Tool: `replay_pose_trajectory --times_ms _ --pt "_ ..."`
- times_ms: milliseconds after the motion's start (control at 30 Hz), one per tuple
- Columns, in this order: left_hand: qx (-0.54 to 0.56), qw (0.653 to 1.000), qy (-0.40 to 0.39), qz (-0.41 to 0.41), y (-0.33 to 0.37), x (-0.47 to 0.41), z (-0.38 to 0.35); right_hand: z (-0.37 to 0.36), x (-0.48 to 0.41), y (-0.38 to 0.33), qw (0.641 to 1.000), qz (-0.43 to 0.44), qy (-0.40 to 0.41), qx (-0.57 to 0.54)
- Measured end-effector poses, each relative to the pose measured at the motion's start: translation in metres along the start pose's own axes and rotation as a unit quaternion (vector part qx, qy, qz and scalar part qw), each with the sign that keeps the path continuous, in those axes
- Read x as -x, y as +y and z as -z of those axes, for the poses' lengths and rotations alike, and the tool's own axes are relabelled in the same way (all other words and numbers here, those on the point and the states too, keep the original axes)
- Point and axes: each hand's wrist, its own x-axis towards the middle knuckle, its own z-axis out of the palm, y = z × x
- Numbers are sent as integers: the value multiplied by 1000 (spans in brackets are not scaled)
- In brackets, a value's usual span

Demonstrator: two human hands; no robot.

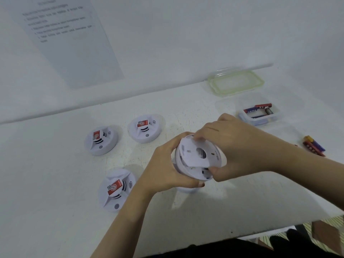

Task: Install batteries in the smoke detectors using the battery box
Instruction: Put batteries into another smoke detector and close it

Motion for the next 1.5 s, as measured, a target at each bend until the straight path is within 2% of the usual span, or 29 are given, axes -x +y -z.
replay_pose_trajectory --times_ms 133,267,367,500,600,667,733,767,833,867,900,1100,1500 --pt "5 1000 25 7 -5 2 2 3 3 12 991 -36 79 -99" --pt "13 998 55 7 -13 4 7 -9 5 34 980 -155 111 -52" --pt "16 997 71 13 -18 5 10 -30 9 44 975 -217 56 6" --pt "16 997 69 12 -17 1 10 -51 13 43 970 -225 -79 54" --pt "17 997 68 8 -16 -3 6 -57 13 40 962 -235 -113 83" --pt "15 997 72 3 -15 -6 2 -57 14 38 963 -231 -103 92" --pt "12 997 79 -6 -13 -9 -3 -53 16 35 970 -240 -25 -10" --pt "13 996 83 -10 -11 -11 -5 -49 17 33 959 -252 25 -124" --pt "17 996 85 -19 -9 -15 -10 -38 20 23 890 -257 87 -367" --pt "20 996 86 -25 -7 -17 -12 -33 23 20 860 -249 109 -432" --pt "24 995 88 -29 -6 -20 -15 -29 25 18 849 -240 122 -455" --pt "22 995 78 -57 6 -36 -32 -25 38 22 886 -219 172 -371" --pt "-25 995 50 -79 22 -63 -79 -16 67 52 898 -251 167 -321"
